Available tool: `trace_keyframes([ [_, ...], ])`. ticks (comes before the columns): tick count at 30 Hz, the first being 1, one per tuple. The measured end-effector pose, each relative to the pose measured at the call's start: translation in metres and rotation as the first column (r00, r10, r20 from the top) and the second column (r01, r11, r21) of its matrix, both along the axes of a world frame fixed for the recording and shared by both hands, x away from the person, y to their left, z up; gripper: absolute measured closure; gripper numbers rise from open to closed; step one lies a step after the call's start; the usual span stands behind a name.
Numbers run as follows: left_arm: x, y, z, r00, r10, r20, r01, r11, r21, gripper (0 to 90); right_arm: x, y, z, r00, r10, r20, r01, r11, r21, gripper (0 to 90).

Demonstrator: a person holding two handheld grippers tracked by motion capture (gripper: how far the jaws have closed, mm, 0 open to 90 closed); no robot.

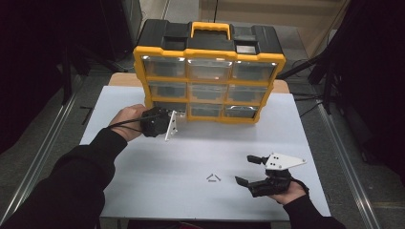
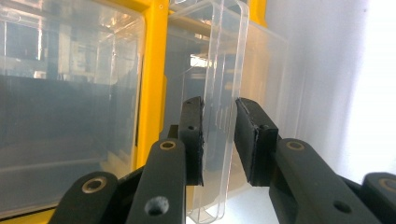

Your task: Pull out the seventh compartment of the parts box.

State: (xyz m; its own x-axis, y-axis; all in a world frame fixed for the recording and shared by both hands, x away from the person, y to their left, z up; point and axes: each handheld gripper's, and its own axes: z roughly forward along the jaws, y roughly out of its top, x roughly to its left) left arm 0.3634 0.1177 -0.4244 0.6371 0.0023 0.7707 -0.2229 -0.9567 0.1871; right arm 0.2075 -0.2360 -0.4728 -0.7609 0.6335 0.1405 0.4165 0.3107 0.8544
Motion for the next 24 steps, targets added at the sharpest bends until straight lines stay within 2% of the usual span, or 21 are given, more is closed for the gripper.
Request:
trace_keyframes([
  [11, -0.0034, 0.0008, 0.0008, 1.0, 0.003, -0.005, -0.003, 1.0, 0.0, 72.7, 0.0004, 0.0001, -0.0006, 1.0, 0.001, 0.0, -0.001, 1.0, 0.004, 15.8],
  [16, -0.0039, 0.0018, 0.0006, 1.0, 0.002, -0.01, -0.002, 0.9999, -0.014, 72.6, 0.0002, 0.0002, -0.0005, 1.0, 0.0, -0.001, 0.0, 1.0, 0.0, 15.8],
  [24, -0.0082, 0.0022, 0.0014, 1.0, -0.001, -0.009, 0.001, 1.0, -0.004, 72.7, 0.0006, -0.0001, -0.0008, 1.0, 0.0, 0.0, 0.0, 1.0, 0.003, 15.8],
])
